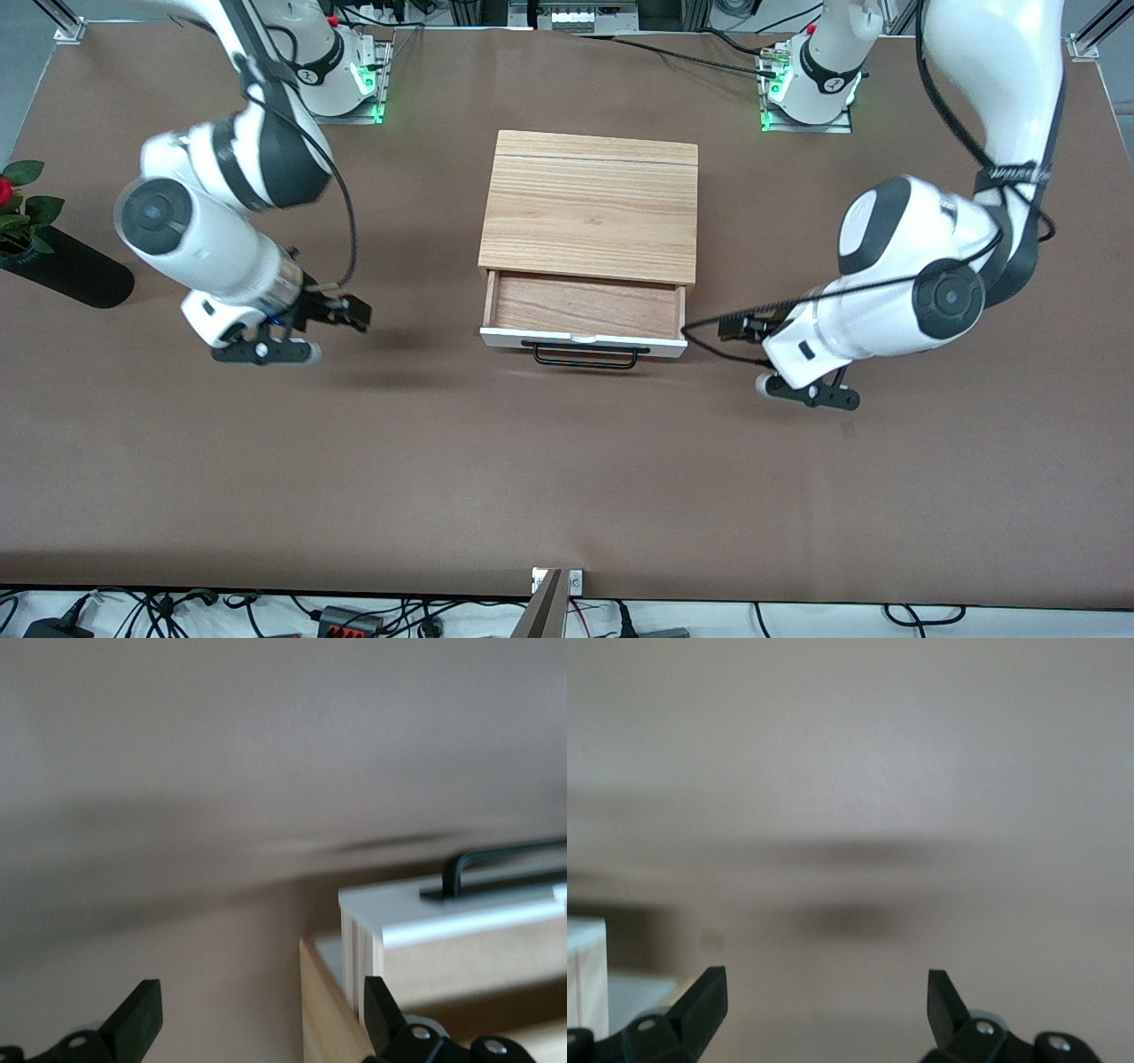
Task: Close drawer with both arms simultaneously
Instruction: 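Move the left gripper and the right gripper toward the drawer front, then push the drawer front into the box with both grippers together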
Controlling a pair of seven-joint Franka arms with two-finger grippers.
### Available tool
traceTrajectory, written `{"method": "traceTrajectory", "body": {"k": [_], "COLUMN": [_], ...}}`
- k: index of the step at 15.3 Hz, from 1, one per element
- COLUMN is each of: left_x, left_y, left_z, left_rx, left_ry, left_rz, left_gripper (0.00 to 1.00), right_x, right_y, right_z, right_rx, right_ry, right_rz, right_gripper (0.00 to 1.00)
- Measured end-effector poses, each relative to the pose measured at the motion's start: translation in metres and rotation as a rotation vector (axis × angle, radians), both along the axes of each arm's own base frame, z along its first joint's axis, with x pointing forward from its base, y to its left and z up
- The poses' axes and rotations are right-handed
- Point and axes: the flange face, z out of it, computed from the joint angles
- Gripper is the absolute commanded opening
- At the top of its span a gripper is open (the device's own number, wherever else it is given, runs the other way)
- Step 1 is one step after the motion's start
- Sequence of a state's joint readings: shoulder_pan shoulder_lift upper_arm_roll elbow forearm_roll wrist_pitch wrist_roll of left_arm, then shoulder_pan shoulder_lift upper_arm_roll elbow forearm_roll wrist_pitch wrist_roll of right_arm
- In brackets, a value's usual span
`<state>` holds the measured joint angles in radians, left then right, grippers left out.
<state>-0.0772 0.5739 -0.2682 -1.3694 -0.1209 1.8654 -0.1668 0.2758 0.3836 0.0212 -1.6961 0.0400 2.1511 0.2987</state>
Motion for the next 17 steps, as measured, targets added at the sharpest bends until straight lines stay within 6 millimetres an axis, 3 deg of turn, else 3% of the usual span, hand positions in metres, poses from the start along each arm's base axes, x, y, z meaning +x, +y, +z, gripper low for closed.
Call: {"method": "traceTrajectory", "body": {"k": [4, 7, 9, 13, 17], "left_x": [0.013, 0.016, 0.014, 0.004, 0.0], "left_y": [-0.001, -0.007, -0.014, -0.048, -0.061], "left_z": [-0.023, -0.035, -0.045, -0.065, -0.068], "left_rx": [-0.016, -0.022, -0.022, -0.018, -0.021], "left_ry": [-0.033, -0.044, -0.033, -0.009, -0.016], "left_rz": [0.025, 0.036, 0.035, 0.019, 0.009], "left_gripper": [1.0, 1.0, 1.0, 1.0, 1.0], "right_x": [0.007, -0.011, -0.022, -0.023, -0.024], "right_y": [0.059, 0.12, 0.144, 0.146, 0.148], "right_z": [-0.056, -0.075, -0.08, -0.085, -0.088], "right_rx": [0.052, 0.079, 0.085, 0.079, 0.077], "right_ry": [-0.081, -0.088, -0.085, -0.08, -0.079], "right_rz": [-0.118, -0.148, -0.14, -0.137, -0.133], "right_gripper": [1.0, 1.0, 1.0, 1.0, 1.0]}}
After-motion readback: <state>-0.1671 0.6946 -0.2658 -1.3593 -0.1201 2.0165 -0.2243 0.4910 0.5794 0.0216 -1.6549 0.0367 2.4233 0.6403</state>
